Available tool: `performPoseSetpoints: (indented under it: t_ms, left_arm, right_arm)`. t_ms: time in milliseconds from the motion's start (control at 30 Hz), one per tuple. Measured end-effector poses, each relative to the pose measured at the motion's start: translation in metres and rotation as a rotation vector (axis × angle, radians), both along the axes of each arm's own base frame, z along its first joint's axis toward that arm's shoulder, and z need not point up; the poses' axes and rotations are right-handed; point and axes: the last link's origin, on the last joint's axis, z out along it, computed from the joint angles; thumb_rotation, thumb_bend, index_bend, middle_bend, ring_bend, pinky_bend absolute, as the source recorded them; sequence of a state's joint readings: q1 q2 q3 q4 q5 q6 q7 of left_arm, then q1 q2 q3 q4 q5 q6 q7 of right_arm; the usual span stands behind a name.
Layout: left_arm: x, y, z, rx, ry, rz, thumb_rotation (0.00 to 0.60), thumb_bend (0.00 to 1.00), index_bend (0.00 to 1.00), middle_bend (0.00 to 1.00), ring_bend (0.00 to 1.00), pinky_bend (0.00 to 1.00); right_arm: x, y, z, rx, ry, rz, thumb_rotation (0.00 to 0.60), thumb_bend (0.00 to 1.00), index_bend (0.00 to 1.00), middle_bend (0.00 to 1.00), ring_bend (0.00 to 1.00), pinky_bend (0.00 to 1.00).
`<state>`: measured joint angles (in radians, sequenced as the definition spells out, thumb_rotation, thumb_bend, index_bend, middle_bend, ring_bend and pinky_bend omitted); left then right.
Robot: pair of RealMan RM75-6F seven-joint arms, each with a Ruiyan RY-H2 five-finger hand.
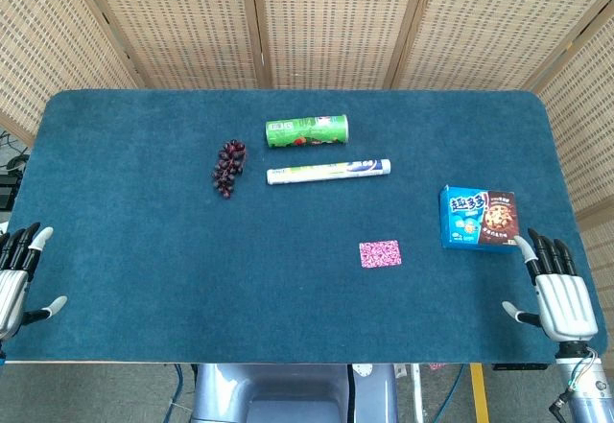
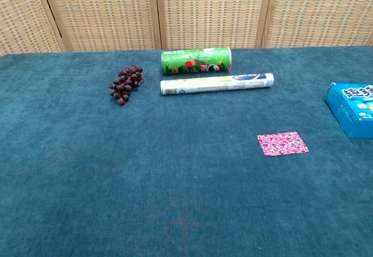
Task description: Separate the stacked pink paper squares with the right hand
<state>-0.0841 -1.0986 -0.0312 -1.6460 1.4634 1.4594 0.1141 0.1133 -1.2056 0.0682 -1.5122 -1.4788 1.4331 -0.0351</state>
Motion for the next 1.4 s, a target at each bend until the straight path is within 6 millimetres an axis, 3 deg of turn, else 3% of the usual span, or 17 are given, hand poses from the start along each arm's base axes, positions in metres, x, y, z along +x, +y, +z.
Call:
performPoseSetpoints:
  t_ms: [167, 267, 333, 433, 500, 567, 767, 1100, 1400]
  left_arm:
    - [0.000, -0.001, 0.000, 0.001, 0.000, 0.000, 0.600, 0.12, 0.02, 0.00, 0.00, 0.00]
    - [-0.001, 0.000, 0.000, 0.004, 0.002, 0.002, 0.600, 0.12, 0.02, 0.00, 0.00, 0.00]
    - [-0.001, 0.001, 0.000, 0.006, 0.004, 0.003, 0.600, 0.12, 0.02, 0.00, 0.00, 0.00]
    - [-0.001, 0.002, -0.001, 0.005, 0.007, 0.004, 0.600, 0.12, 0.02, 0.00, 0.00, 0.00]
    - [-0.001, 0.003, -0.001, 0.005, 0.007, 0.006, 0.600, 0.12, 0.02, 0.00, 0.00, 0.00]
    - [0.000, 0.003, -0.001, 0.005, 0.008, 0.006, 0.600, 0.12, 0.02, 0.00, 0.00, 0.00]
    - [0.001, 0.003, -0.002, 0.008, 0.009, 0.005, 0.600, 0.12, 0.03, 0.00, 0.00, 0.00]
    - [0.000, 0.002, -0.002, 0.015, 0.012, 0.005, 0.600, 0.12, 0.04, 0.00, 0.00, 0.00]
    - [0.000, 0.002, -0.002, 0.017, 0.013, 0.006, 0.600, 0.12, 0.05, 0.00, 0.00, 0.00]
  right_arm:
    - [0.001, 0.000, -0.002, 0.004, 0.000, 0.006, 0.600, 0.01, 0.00, 0.00, 0.00, 0.00]
    - [0.004, -0.002, -0.004, 0.006, -0.007, 0.025, 0.600, 0.10, 0.00, 0.00, 0.00, 0.00]
    - [0.007, -0.005, -0.006, 0.012, -0.011, 0.047, 0.600, 0.23, 0.00, 0.00, 0.00, 0.00]
    - [0.013, -0.013, -0.012, 0.047, -0.008, 0.086, 0.600, 0.56, 0.00, 0.00, 0.00, 0.00]
    - [0.018, -0.021, -0.018, 0.091, -0.018, 0.113, 0.600, 0.85, 0.00, 0.00, 0.00, 0.00]
    - [0.024, -0.030, -0.024, 0.136, -0.029, 0.140, 0.600, 0.98, 0.00, 0.00, 0.00, 0.00]
    - [0.044, -0.065, -0.053, 0.270, 0.009, 0.244, 0.600, 1.00, 0.10, 0.04, 0.00, 0.12]
    - [0.061, -0.091, -0.099, 0.465, 0.072, 0.224, 0.600, 1.00, 0.11, 0.04, 0.00, 0.13]
    - [0.068, -0.096, -0.122, 0.530, 0.116, 0.196, 0.600, 1.00, 0.00, 0.04, 0.00, 0.13]
